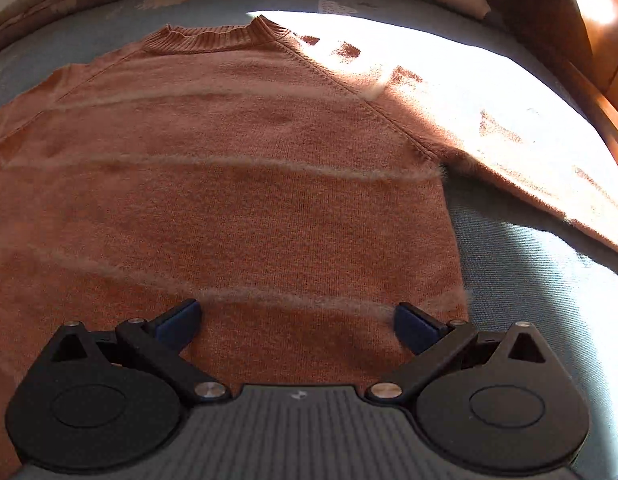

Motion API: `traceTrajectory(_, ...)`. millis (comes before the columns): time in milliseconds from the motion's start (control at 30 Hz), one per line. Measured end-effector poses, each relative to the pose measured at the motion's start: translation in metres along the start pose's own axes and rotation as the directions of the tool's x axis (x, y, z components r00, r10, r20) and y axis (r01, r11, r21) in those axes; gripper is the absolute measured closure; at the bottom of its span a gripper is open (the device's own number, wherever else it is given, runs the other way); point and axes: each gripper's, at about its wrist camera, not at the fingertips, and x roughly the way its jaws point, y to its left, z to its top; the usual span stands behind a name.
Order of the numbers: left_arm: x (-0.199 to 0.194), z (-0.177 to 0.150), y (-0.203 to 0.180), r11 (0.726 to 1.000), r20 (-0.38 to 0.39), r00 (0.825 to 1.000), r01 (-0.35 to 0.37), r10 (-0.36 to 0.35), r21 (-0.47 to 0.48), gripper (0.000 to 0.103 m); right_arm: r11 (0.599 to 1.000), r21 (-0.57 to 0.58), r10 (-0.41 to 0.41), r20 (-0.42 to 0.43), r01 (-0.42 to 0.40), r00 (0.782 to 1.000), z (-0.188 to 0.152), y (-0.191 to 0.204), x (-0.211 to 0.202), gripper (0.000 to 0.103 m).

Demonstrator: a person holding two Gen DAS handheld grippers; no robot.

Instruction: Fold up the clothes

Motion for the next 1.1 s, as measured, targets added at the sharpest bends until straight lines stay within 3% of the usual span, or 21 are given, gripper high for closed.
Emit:
traceTrajectory(133, 0.000, -0.002, 0.001, 1.000, 0.012, 1.000, 0.011, -0.012, 0.019, 0.001, 0.997, 0.069, -0.019, -0.001, 0.019, 1.000, -0.004, -0.001, -0.001, 0.000)
traceTrajectory(333, -0.007, -0.010, -0.003, 1.000, 0.033, 0.999, -0.006, 0.005, 0.021, 0.001, 0.997, 0.080, -0.021, -0.024, 0.023, 0.999, -0.010, -0.001, -0.008, 0.000)
traceTrajectory(500, -0.022, -0.040, -0.021, 0.998, -0.004, 1.000, -0.016, 0.016, 0.063, 0.001, 1.000, 0.019, 0.007, -0.013, -0.007, 1.000, -0.056, 0.004, -0.032, 0.000)
traceTrajectory(667, -0.035, -0.057, -0.042, 0.991, -0.082, 0.997, 0.005, 0.006, 0.132, 0.001, 0.999, 0.031, 0.046, -0.096, -0.043, 0.994, -0.087, -0.003, -0.055, 0.000)
traceTrajectory(733, -0.041, -0.051, -0.052, 0.987, -0.071, 0.997, 0.030, -0.020, 0.156, 0.001, 0.999, 0.020, 0.048, -0.125, -0.046, 0.991, -0.087, -0.002, -0.061, 0.000)
traceTrajectory(933, -0.035, -0.018, -0.083, 0.971, 0.035, 0.995, 0.085, -0.095, 0.222, 0.001, 0.990, -0.068, 0.117, -0.037, -0.120, 0.992, -0.059, 0.023, -0.061, 0.000)
traceTrajectory(1100, -0.017, -0.025, -0.095, 0.965, -0.002, 0.995, 0.096, -0.098, 0.245, 0.001, 0.985, -0.106, 0.132, -0.055, -0.137, 0.990, -0.057, 0.041, -0.038, 0.000)
